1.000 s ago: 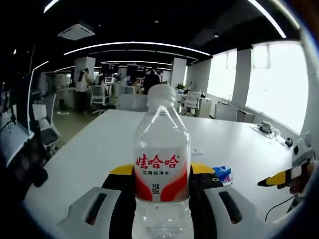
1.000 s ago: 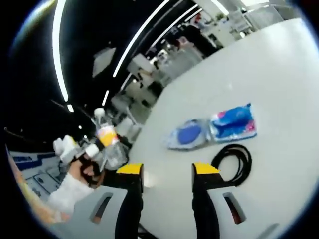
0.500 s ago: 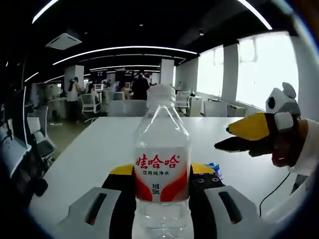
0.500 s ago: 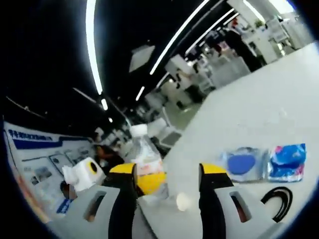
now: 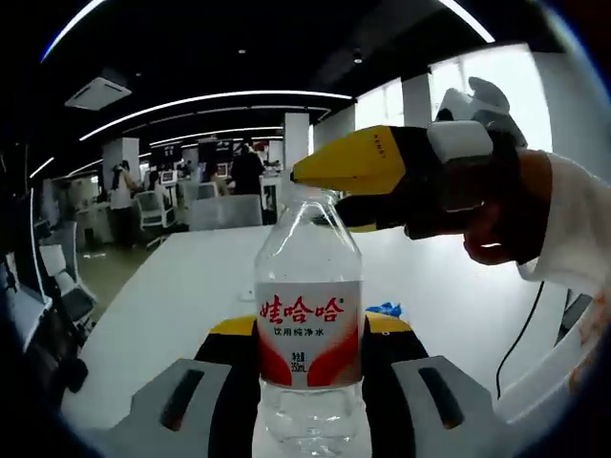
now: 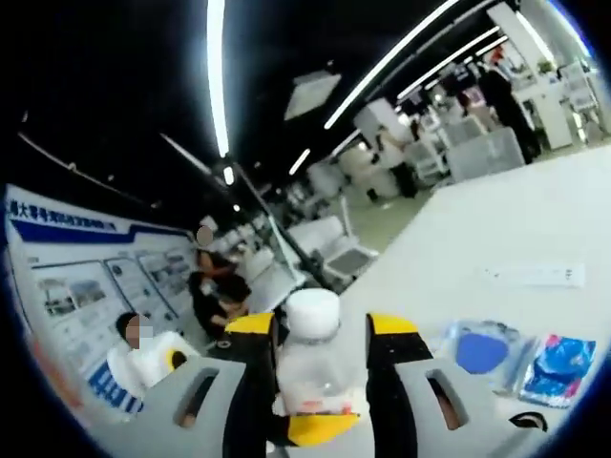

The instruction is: Arrange the tabletop items into an orderly group along one side of the table until the central work area is clear of visible clutter.

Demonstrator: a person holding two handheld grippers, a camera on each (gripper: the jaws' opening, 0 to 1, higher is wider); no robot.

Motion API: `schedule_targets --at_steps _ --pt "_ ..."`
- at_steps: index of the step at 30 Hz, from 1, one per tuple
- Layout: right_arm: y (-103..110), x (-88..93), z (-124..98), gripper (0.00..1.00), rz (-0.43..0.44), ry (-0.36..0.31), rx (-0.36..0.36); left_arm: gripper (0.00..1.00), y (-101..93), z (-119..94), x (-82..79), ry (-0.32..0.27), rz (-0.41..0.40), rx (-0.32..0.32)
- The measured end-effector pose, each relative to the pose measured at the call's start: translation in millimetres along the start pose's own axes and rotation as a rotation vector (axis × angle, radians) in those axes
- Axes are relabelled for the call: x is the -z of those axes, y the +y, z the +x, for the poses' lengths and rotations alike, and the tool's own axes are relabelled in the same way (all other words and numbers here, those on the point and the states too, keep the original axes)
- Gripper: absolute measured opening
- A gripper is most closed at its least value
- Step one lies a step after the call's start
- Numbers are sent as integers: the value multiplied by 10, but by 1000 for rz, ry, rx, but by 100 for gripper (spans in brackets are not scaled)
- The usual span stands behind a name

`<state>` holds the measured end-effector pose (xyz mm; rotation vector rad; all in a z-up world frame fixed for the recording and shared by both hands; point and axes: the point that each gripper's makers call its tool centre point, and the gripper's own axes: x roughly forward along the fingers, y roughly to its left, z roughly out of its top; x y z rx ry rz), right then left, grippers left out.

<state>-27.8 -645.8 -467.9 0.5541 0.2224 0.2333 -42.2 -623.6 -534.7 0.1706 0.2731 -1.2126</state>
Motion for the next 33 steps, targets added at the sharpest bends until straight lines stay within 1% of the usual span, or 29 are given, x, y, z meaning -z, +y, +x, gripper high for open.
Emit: schedule_targets --at_steps 1,2,4,11,13,14,15,17,19,21,22,26,27,30,33 --pt "24 -3 2 20 11 -1 -13 40 -11 -9 2 -1 3 4" --pt "56 15 6 21 34 7 -25 40 -17 -21 6 0 6 6" --pt "60 20 23 20 27 11 -30 40 -22 -46 16 1 7 14" --pt "162 140 97 20 -22 67 -44 40 25 -128 111 19 0 16" --pt "220 158 117 19 -74 65 -69 40 47 -152 134 22 -2 17" --pt "236 164 116 19 -78 67 -74 40 57 -166 136 24 4 17" --pt "249 168 114 19 -86 71 -76 40 63 -176 140 27 19 19" --pt "306 178 108 19 -138 87 -97 40 77 -198 141 33 53 27" --pt "345 180 103 18 -158 96 -98 41 84 -209 141 38 71 36" --pt "412 180 105 18 -232 108 -107 41 111 -210 140 51 104 28" --pt "450 189 109 18 -298 123 -101 41 104 -198 148 65 110 36" --pt "593 206 153 18 -471 155 -97 42 113 -174 141 64 98 31" --pt "608 213 157 18 -481 159 -95 42 109 -170 139 60 81 27" --pt "607 207 163 19 -467 150 -98 40 118 -172 122 46 45 8" --pt "581 205 168 20 -462 141 -101 40 128 -170 121 42 32 -10"
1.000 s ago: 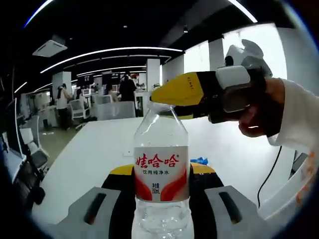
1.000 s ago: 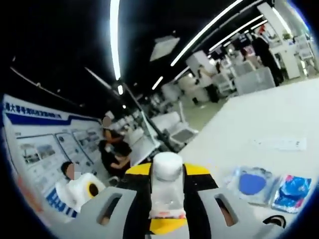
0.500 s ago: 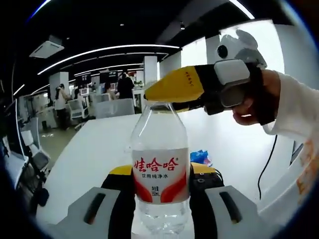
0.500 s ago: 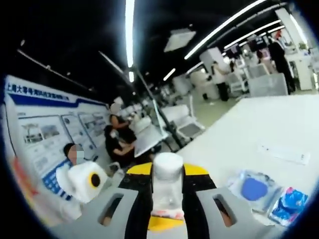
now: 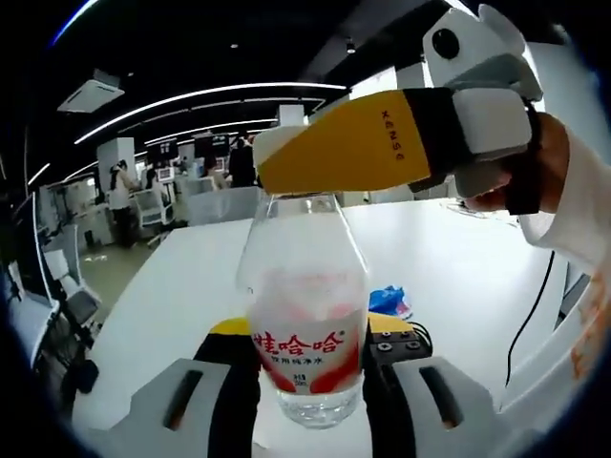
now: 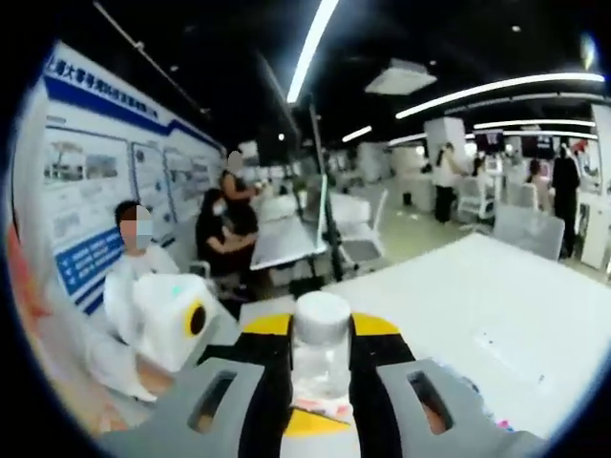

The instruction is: Arrange the tabletop items into an orderly group along one side of the table until the central work area is clear of visible clutter.

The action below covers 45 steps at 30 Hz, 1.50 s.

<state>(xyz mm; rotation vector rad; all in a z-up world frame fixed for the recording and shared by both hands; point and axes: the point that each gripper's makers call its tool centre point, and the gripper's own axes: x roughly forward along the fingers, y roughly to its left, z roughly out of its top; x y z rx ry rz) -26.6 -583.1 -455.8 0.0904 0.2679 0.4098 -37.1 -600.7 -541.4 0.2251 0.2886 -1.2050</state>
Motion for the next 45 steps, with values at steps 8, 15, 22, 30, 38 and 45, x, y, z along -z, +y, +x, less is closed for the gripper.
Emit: schedule_targets --at_steps 8,15,22,30,38,45 --pt "-194 -57 -98 34 11 -74 90 39 168 153 16 -27 -118 4" --pt "-502 368 -584 35 138 -71 212 40 660 345 179 2 -123 -37" --pt "-666 1020 -1246 30 301 -37 375 40 1117 609 300 42 -115 -83" --pt "-673 1621 -1722 31 490 -13 507 40 1535 1022 448 91 -110 -104" --pt "-721 1846 -1790 29 559 16 563 41 1835 1386 539 117 -132 -117" --pt "-843 1883 -1810 30 585 -3 610 41 2084 1715 672 164 -114 -131"
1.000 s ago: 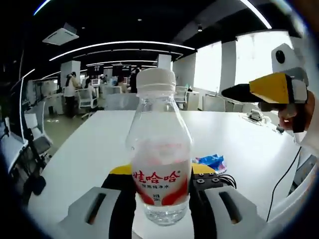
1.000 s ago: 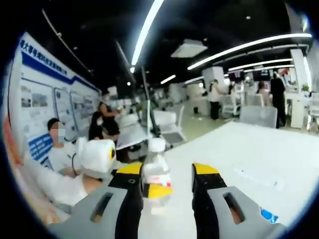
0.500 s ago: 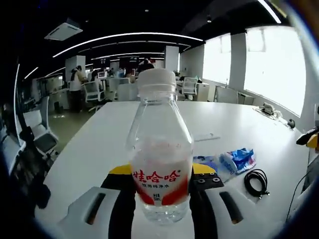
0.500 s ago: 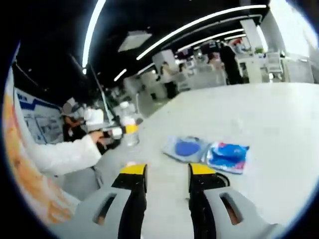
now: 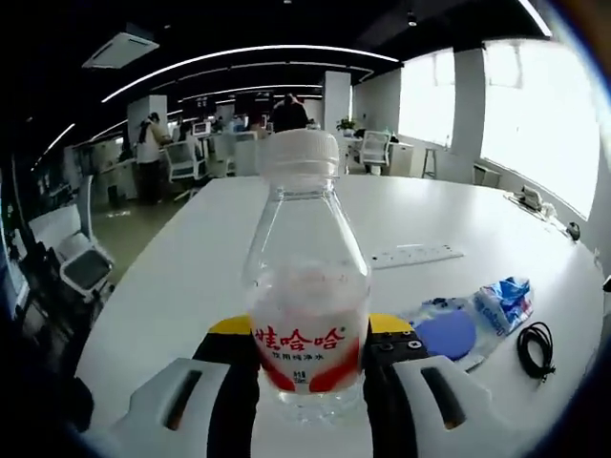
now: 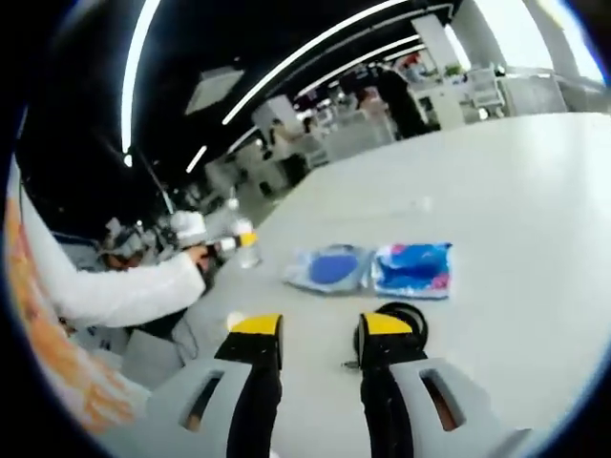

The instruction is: Arrange the tabletop items into an orderly group along one side of the table until the central work area is clear of visible clutter.

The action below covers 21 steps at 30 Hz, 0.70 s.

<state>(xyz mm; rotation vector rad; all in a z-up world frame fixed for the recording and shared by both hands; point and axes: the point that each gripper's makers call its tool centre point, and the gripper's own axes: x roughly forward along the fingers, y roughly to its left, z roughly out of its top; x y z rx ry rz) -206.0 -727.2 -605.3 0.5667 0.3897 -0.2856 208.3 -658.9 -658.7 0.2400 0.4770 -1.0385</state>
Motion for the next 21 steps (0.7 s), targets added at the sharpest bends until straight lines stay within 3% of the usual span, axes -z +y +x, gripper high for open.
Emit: schedule_targets --at_steps 8,12,16,21 --pt "-94 11 12 30 -10 -4 52 41 119 262 -6 17 16 3" --pt "-127 6 28 29 -12 0 77 41 180 363 -17 -8 -61 -5" --pt "-130 -24 48 29 -23 -6 84 41 185 419 56 3 -22 -13" --pt "-106 -43 83 29 -30 -7 79 41 193 431 130 14 -30 -14"
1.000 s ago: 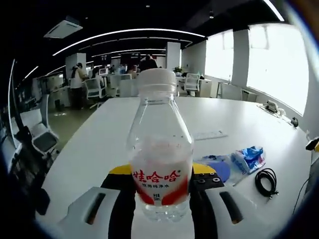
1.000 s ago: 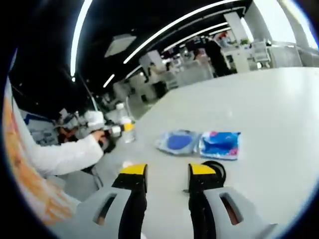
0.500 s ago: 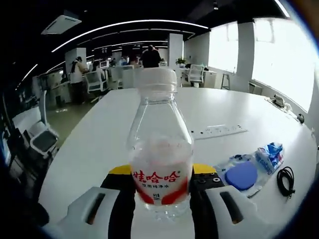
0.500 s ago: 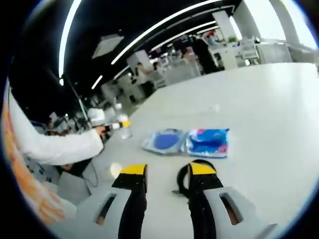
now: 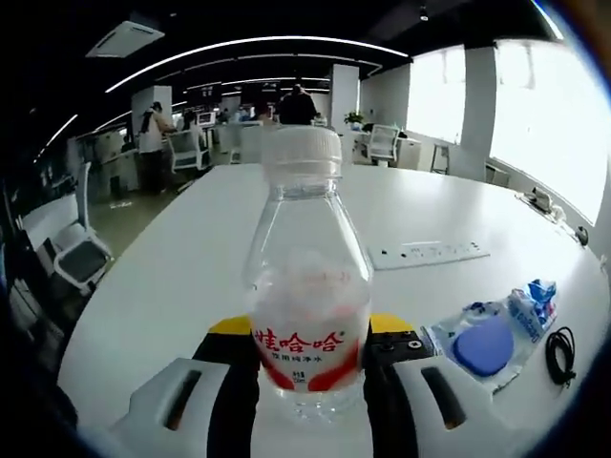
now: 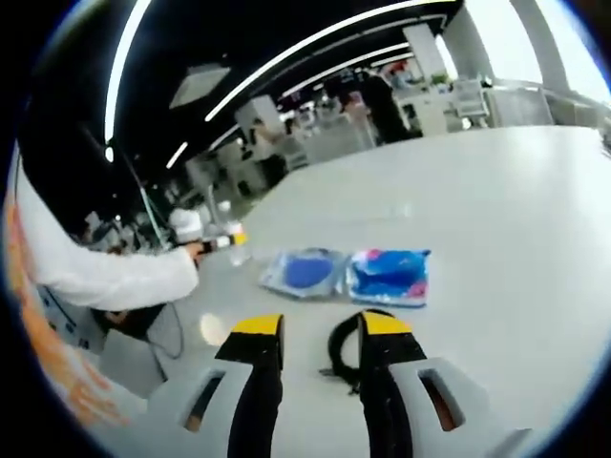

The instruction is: Arrange the tabletop items into an orderly group along one side of the table until the central work area is clear of visible clutter.

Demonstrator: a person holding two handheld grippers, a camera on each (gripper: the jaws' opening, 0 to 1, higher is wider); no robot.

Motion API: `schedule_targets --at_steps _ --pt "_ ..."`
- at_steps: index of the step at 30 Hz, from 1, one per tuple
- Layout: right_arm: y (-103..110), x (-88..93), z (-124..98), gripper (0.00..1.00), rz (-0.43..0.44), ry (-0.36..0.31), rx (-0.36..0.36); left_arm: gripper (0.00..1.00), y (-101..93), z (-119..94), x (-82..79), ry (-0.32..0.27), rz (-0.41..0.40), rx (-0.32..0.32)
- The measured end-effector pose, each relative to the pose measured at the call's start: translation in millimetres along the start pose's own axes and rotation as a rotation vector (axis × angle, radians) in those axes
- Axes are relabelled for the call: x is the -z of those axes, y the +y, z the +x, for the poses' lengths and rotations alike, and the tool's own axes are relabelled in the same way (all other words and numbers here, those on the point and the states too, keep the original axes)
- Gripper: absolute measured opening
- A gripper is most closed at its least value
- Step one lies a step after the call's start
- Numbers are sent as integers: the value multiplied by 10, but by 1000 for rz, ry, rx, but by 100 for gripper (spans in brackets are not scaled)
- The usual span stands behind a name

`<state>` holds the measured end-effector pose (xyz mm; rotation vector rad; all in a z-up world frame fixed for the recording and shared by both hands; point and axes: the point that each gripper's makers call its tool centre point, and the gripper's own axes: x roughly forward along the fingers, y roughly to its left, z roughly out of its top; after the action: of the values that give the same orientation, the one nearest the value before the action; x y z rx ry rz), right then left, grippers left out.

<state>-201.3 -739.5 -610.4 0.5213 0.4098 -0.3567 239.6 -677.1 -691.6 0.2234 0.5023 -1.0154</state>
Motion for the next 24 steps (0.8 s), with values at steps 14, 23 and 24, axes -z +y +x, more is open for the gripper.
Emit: schedule_targets --at_steps 14,23,24 --pt "45 17 58 28 -6 15 -15 41 -36 17 57 -16 -13 3" --pt "22 29 60 28 9 9 -11 41 -97 -71 103 -7 -2 5" --pt "24 29 62 28 8 9 -12 41 -96 -75 109 -5 -1 5"
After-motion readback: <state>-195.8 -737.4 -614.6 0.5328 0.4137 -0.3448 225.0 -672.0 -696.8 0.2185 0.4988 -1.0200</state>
